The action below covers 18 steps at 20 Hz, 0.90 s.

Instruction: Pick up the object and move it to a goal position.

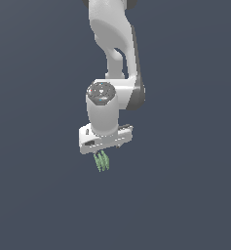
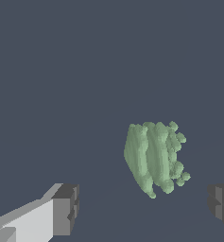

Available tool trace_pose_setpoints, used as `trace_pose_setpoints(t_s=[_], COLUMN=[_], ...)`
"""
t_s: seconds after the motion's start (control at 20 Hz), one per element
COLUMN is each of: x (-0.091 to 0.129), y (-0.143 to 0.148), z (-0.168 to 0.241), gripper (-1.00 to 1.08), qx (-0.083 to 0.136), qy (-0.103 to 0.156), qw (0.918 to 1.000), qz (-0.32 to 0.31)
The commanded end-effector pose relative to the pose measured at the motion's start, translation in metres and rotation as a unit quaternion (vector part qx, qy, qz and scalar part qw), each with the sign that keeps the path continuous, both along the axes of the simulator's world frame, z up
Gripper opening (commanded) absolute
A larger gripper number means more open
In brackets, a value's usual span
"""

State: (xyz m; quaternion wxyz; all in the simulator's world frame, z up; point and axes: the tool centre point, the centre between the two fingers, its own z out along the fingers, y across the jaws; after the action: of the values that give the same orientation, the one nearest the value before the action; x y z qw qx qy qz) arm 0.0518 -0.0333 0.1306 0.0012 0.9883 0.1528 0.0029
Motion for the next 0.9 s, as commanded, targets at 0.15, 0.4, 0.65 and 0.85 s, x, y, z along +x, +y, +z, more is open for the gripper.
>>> trace_pose_setpoints(t_s=[0.15,0.4,0.65,0.85], x=[0.009,0.013,0.014,0.014], y=[-0.015,-0.023,-0.025,-0.025], z=[-0.016,-0.024,-0.026,-0.033], gripper=[1.0,1.0,1.0,1.0], qx=[0.0,0.0,0.0,0.0], qy=[0.002,0.003,0.003,0.003], qw=[0.9994,0.9986,0.9985,0.9985], qz=[0.036,0.053,0.055,0.055])
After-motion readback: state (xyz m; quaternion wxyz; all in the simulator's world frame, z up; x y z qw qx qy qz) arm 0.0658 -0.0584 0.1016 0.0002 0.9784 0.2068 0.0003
